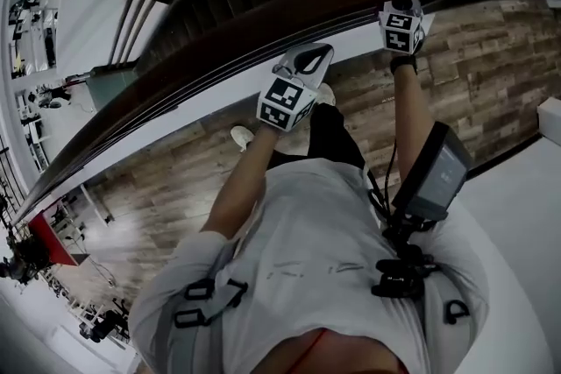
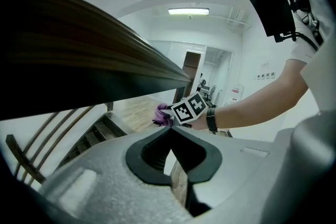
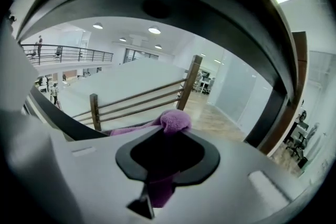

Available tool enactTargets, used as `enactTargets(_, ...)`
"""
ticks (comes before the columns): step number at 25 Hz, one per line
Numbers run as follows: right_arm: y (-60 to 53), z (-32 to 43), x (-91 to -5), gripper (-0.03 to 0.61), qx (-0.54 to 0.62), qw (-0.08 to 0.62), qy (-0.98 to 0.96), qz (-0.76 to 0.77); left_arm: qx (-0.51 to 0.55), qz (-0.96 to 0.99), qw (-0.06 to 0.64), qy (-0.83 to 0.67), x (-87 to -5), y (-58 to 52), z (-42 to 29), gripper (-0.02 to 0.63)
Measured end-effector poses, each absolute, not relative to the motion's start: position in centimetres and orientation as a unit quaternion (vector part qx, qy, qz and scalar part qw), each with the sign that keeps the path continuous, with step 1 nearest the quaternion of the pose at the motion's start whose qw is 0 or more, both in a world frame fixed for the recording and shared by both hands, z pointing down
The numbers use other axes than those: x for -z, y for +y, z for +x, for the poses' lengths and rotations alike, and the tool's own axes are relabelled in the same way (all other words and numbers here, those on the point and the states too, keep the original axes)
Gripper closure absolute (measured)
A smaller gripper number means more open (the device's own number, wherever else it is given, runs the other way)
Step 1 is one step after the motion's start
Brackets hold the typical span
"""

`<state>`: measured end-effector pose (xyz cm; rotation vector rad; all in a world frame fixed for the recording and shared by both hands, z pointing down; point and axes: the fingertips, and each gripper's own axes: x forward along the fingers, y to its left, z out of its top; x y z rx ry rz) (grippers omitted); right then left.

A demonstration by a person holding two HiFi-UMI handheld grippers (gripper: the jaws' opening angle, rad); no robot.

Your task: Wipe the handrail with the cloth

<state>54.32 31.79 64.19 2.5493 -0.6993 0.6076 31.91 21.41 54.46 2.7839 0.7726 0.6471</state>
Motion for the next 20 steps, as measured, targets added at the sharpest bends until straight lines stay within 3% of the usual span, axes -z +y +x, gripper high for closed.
enactTargets(11, 45.0, 64.6, -63.3, 0.531, -0.222, 0.236, -0.134, 0.936, -0.187, 0.937, 0.083, 0.285, -54.4, 28.2, 35.7, 0.613)
enactTargets(17, 42.3, 60.4, -62.3, 0.529, -0.209, 0.207, -0.104, 0.950, -0.185, 0.951, 0.095, 0.230, -55.1, 22.0, 31.0, 0.612)
enactTargets(20, 34.8, 53.1, -62.1, 0.528, -0.171, 0.221, -0.206, 0.938, -0.188, 0.960, 0.101, 0.179, -55.3, 16.8, 27.8, 0.612)
